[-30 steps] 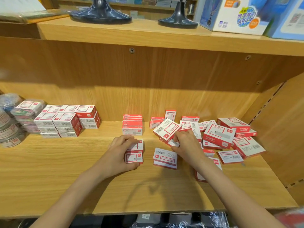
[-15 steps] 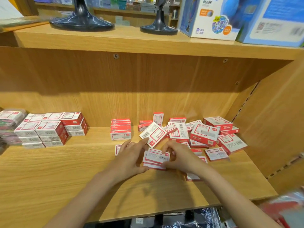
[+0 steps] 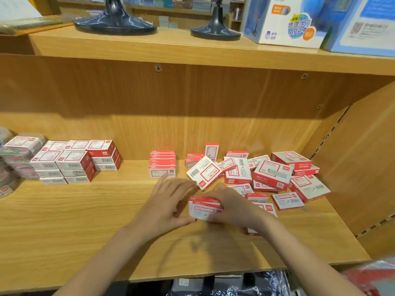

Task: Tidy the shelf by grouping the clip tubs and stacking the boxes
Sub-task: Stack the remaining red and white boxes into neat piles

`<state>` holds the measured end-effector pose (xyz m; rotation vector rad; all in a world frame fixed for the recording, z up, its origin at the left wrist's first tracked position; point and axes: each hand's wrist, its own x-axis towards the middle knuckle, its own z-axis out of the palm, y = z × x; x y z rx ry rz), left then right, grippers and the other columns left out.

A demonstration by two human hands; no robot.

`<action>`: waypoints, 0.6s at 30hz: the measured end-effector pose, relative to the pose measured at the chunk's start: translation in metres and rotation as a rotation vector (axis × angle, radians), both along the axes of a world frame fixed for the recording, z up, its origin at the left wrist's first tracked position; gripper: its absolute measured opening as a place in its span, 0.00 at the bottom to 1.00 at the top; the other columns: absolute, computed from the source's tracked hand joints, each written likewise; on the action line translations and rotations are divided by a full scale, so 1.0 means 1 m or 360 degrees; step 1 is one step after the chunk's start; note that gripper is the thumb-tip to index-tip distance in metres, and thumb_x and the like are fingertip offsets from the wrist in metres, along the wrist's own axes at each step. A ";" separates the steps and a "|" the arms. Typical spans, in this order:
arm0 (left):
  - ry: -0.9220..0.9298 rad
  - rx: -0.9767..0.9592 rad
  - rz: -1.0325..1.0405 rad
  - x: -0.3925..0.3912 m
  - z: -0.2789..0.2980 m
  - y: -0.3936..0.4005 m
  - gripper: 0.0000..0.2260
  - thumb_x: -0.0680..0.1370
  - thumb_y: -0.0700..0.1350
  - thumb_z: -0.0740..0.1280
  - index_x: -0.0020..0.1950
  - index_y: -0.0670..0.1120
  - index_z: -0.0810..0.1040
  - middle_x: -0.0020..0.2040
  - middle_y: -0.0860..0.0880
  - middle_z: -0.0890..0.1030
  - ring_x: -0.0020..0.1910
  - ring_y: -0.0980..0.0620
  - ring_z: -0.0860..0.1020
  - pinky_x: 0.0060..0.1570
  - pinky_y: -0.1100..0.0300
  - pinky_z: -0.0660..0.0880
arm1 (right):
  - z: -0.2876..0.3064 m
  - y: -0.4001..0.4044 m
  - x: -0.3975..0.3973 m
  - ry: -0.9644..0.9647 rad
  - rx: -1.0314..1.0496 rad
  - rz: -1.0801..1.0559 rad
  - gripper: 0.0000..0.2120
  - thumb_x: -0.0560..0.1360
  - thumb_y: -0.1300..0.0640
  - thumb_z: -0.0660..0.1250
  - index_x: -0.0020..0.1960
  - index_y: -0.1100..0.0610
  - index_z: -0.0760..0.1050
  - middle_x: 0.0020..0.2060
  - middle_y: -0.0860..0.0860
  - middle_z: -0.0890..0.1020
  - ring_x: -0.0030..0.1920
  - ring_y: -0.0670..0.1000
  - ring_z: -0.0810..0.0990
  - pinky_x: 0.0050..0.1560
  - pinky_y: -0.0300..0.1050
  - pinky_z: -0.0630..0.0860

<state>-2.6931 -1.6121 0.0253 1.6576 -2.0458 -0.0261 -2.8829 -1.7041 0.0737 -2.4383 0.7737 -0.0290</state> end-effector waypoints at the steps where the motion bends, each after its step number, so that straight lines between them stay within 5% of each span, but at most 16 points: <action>1: 0.0012 0.0046 0.0077 0.007 0.001 0.002 0.29 0.72 0.67 0.60 0.68 0.54 0.67 0.66 0.53 0.69 0.67 0.52 0.63 0.70 0.50 0.52 | -0.002 -0.001 0.002 -0.0032 -0.0076 -0.0033 0.25 0.73 0.59 0.67 0.69 0.52 0.67 0.63 0.51 0.66 0.65 0.49 0.66 0.59 0.34 0.63; 6: 0.0018 0.0345 0.0153 0.028 -0.001 0.016 0.22 0.71 0.66 0.57 0.62 0.60 0.70 0.68 0.56 0.65 0.66 0.52 0.62 0.63 0.48 0.66 | -0.001 -0.002 0.018 -0.0001 -0.0252 -0.0078 0.25 0.76 0.60 0.64 0.71 0.54 0.61 0.67 0.51 0.66 0.68 0.50 0.65 0.63 0.38 0.66; 13: 0.0387 0.0275 0.0256 0.042 -0.001 0.048 0.27 0.67 0.66 0.67 0.64 0.65 0.64 0.63 0.63 0.66 0.62 0.60 0.66 0.61 0.57 0.66 | -0.007 -0.005 0.082 -0.0422 -0.0571 -0.0061 0.23 0.75 0.62 0.64 0.69 0.58 0.64 0.62 0.53 0.70 0.62 0.53 0.69 0.62 0.43 0.66; 18: 0.0870 0.0241 0.0547 0.046 0.011 0.041 0.34 0.67 0.65 0.67 0.68 0.52 0.63 0.63 0.56 0.70 0.60 0.61 0.71 0.55 0.68 0.68 | -0.017 -0.006 0.109 -0.0282 -0.0525 0.0077 0.24 0.75 0.61 0.64 0.70 0.56 0.63 0.63 0.52 0.69 0.64 0.52 0.67 0.64 0.44 0.66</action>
